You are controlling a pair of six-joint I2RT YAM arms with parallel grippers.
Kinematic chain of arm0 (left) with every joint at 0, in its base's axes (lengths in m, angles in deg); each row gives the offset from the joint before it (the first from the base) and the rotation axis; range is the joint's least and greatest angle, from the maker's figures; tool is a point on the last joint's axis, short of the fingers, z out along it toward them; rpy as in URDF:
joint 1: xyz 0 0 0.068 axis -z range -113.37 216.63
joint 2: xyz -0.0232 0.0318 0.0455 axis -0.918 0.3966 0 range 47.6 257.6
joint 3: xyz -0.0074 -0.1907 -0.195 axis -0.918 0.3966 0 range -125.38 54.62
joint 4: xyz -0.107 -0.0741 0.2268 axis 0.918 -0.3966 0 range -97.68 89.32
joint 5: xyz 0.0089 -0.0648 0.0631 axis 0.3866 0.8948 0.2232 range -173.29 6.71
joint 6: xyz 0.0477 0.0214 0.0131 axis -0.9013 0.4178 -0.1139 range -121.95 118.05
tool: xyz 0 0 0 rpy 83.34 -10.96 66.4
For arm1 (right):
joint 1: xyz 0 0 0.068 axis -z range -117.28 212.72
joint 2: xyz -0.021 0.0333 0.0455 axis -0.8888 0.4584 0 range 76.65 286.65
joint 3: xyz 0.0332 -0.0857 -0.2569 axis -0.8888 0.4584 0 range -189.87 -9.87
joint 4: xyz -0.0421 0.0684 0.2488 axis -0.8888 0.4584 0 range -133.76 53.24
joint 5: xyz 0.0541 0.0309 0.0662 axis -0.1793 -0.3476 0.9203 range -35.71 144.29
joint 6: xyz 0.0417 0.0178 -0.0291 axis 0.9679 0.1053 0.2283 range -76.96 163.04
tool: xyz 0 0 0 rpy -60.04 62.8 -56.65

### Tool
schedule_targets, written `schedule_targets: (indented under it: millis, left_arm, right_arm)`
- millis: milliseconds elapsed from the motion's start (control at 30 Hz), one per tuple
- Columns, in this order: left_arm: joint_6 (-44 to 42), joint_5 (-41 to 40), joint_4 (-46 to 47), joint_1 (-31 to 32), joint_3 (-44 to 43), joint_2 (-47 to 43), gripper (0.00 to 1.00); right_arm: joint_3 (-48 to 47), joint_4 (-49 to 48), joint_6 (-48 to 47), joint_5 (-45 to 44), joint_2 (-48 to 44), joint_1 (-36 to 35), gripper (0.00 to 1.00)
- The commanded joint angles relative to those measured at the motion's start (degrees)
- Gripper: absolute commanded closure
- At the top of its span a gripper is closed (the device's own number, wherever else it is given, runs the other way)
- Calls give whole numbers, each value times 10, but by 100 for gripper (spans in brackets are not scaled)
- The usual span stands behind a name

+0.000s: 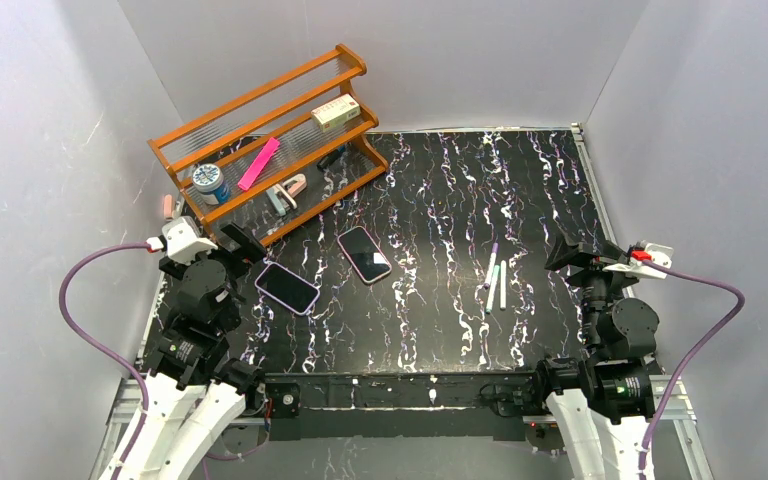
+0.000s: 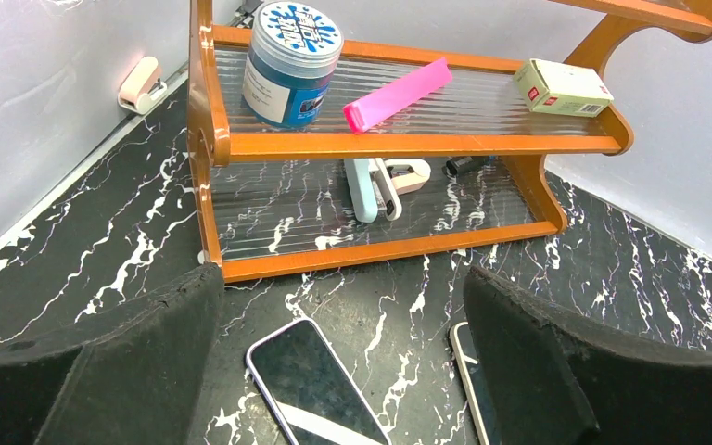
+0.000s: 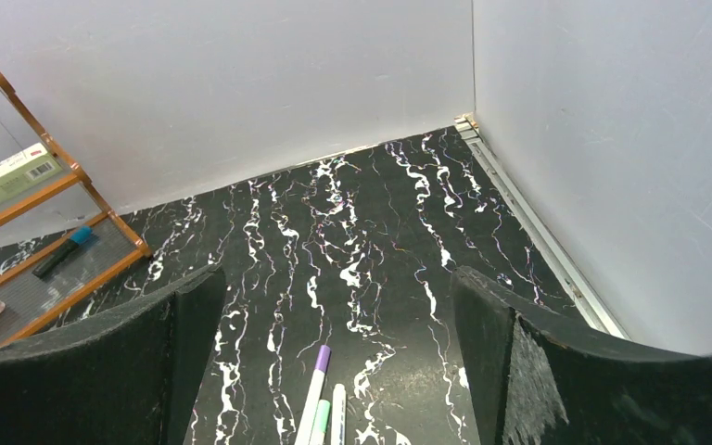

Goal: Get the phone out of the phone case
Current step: Pick up the phone at the center of the board.

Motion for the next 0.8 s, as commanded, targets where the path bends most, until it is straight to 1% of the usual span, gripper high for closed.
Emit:
schedule_targets:
  millis: [0, 533, 767]
  left_arm:
    - [1, -17, 0, 3, -5, -4, 2]
    - [15, 1, 3, 2, -7, -1, 2]
    - [37, -13, 0, 2, -9, 9, 2]
  right_arm:
    - [0, -32, -5, 0, 3, 2, 1]
    - [1, -34, -4, 3, -4, 3, 1]
    - [1, -34, -2, 14, 1, 3, 1]
